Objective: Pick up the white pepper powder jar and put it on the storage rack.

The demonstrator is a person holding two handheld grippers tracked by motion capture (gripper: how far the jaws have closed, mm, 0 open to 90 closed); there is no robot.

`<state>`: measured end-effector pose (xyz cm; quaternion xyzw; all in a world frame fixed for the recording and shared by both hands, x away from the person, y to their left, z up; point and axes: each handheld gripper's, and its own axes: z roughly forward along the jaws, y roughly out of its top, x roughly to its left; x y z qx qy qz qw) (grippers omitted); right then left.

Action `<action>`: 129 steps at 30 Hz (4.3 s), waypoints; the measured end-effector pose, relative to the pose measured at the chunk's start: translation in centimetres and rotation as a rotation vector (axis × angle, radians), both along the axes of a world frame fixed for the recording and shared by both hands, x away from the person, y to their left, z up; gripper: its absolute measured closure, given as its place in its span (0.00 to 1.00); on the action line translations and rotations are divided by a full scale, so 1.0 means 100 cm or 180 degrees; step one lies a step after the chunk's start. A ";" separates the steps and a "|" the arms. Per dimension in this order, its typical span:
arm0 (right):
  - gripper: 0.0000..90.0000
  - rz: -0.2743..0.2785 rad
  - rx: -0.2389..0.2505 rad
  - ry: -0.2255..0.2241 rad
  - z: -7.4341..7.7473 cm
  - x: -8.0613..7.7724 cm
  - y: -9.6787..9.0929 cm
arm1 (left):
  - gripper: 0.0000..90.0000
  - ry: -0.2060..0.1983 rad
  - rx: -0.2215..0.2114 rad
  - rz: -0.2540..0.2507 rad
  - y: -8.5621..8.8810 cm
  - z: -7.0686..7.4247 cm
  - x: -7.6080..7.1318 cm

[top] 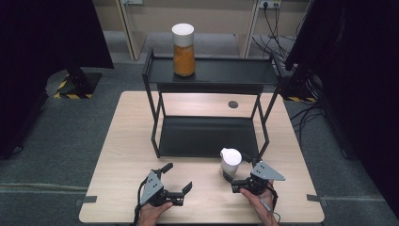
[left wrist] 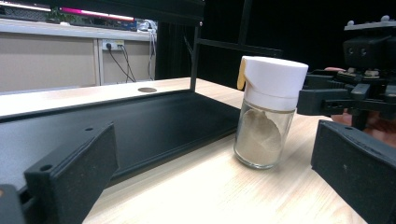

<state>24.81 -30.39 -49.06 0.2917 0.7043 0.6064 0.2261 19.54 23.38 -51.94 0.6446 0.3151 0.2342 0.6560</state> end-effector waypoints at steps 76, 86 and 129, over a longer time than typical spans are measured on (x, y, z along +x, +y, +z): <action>0.34 0.0201 -0.0151 -0.0070 0.100 0.016 0.014 | 0.00 0.0095 -0.0030 -0.0013 0.001 0.000 0.002; 0.34 0.0250 -0.0183 -0.0111 0.124 0.023 0.019 | 0.00 0.0103 -0.0029 -0.0016 0.001 0.000 0.002; 0.34 0.0461 -0.0018 -0.0243 0.244 0.050 0.027 | 0.00 0.0113 -0.0021 -0.0025 0.001 0.000 0.002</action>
